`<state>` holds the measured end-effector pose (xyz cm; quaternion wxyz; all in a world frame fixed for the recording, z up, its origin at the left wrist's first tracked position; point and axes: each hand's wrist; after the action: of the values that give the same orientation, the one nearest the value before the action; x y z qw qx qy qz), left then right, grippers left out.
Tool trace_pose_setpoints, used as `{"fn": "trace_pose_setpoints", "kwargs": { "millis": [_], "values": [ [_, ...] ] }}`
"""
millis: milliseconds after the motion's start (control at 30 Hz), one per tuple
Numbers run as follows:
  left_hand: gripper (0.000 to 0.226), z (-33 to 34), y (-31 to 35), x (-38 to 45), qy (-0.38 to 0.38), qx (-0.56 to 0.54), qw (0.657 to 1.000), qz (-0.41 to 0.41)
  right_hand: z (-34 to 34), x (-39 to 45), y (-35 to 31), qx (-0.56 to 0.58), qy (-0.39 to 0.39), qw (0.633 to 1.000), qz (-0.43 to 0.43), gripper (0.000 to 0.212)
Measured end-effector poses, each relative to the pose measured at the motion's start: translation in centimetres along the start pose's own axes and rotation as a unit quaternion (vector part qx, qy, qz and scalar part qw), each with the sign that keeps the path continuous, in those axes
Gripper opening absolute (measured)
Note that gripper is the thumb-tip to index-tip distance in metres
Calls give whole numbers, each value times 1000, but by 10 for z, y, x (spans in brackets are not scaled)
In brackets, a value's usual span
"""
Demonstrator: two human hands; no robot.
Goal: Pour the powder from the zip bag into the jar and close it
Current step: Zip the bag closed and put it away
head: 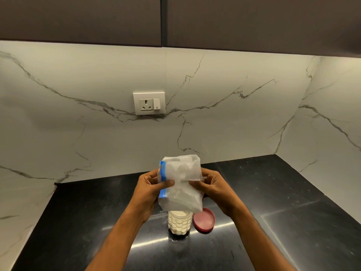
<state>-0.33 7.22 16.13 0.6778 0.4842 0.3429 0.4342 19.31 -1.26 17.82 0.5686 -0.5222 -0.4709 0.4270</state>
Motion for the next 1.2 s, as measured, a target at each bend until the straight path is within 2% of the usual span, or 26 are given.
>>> {"fn": "trace_pose_setpoints", "kwargs": {
  "millis": [67,267,500,700,900,1100,1200],
  "values": [
    [46,-2,-1,-2,-15,23,1000,-14,1,-1,2,3,-12,1000,2,32],
    [53,1,-7,-8,-51,80,993,-73,7,-4,9,-1,19,1000,14,34],
    [47,-4,-6,-10,-29,38,998,-48,-4,-8,11,-51,48,997,29,30],
    [43,-2,-11,-14,-17,35,999,-26,-10,-11,14,-70,41,996,25,27],
    [33,-5,-10,-19,-10,24,1000,-9,-13,-14,14,14,23,999,27,32],
    [44,-8,-8,-25,-24,-9,1000,10,-12,-16,18,138,15,989,55,33],
    [36,-10,-6,-29,-40,-30,999,13,-11,-15,21,169,6,984,47,32]
  ]
}}
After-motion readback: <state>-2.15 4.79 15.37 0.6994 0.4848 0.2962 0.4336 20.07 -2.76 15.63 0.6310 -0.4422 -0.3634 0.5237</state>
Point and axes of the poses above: each hand's wrist, its own x-axis towards the middle knuckle, its own z-axis out of the palm, y = z × x, and after that the axes turned 8 degrees about y, right-handed
